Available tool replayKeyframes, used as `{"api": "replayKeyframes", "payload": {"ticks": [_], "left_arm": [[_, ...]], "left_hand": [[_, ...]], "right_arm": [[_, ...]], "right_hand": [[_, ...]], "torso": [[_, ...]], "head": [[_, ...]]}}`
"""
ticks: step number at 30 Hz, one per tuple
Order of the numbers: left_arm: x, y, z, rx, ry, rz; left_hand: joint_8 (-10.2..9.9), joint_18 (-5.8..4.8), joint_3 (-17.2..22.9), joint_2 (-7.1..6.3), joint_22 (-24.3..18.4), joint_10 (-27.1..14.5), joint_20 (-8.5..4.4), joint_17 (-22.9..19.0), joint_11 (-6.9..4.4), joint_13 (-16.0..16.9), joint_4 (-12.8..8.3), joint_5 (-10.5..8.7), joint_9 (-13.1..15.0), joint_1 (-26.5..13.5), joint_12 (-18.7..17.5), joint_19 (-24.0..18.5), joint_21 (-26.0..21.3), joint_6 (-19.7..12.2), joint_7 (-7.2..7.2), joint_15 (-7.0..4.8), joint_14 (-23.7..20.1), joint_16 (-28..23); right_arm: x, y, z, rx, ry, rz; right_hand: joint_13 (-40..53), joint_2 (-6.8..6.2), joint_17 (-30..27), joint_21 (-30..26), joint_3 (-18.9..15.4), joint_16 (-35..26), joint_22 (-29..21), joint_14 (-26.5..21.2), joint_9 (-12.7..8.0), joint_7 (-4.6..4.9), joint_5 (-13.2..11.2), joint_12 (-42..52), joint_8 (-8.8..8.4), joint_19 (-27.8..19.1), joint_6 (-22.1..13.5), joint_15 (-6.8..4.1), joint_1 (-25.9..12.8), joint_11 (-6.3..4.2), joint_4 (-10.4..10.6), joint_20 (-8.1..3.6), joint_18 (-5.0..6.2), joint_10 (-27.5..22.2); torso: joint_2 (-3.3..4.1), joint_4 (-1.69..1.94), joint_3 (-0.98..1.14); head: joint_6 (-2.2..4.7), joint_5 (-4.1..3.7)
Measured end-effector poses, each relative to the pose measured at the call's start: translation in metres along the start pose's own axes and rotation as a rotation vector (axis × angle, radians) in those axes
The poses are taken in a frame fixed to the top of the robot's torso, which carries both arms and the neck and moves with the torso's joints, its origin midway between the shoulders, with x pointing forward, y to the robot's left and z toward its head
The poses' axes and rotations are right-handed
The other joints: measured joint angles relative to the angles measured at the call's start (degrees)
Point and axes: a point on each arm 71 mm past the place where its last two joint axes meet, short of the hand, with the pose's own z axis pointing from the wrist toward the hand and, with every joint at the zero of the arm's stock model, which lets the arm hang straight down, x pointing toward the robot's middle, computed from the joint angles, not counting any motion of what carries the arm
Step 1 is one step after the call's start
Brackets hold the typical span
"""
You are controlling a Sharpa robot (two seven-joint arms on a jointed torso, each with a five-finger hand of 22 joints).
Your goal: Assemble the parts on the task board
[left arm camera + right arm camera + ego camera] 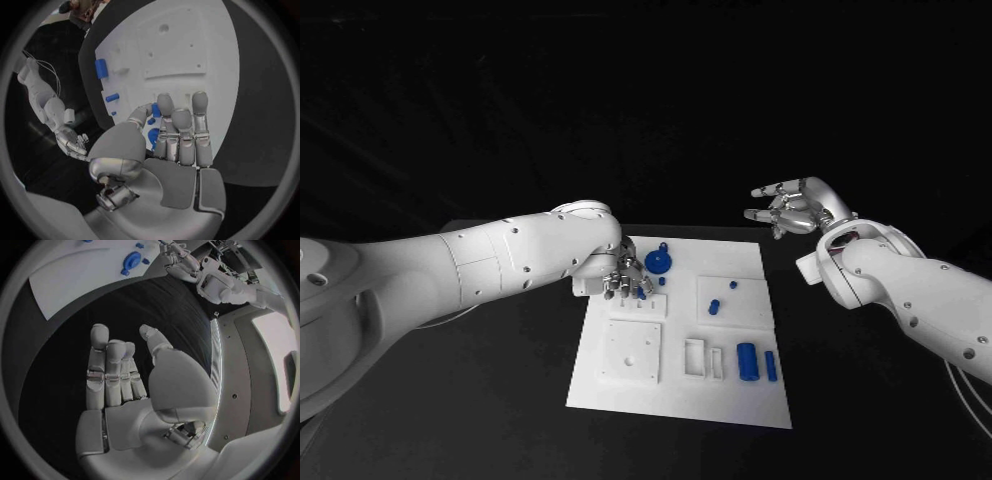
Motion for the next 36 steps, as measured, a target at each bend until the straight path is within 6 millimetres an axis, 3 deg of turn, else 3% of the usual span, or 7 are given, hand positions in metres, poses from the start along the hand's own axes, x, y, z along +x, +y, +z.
{"api": "replayKeyframes", "payload": {"ticks": [36], "left_arm": [[0.014,0.006,0.002,-0.009,-0.024,0.046]], "left_hand": [[0.03,-0.01,0.12,-0.22,2.45,0.06,0.0,0.24,0.16,0.04,0.12,0.1,-0.66,0.22,0.0,0.83,-2.33,0.02,-0.01,0.1,0.09,0.0]], "right_arm": [[0.001,-0.002,0.001,0.007,0.007,0.0]], "right_hand": [[-0.07,0.23,-0.17,-0.44,-0.18,0.0,0.01,0.0,0.0,-0.1,0.21,0.0,0.0,0.0,-0.11,0.0,-0.23,0.02,-0.17,0.0,-0.06,0.02]], "torso": [[-0.01,-0.03,0.01]], "head": [[-0.53,0.4]]}}
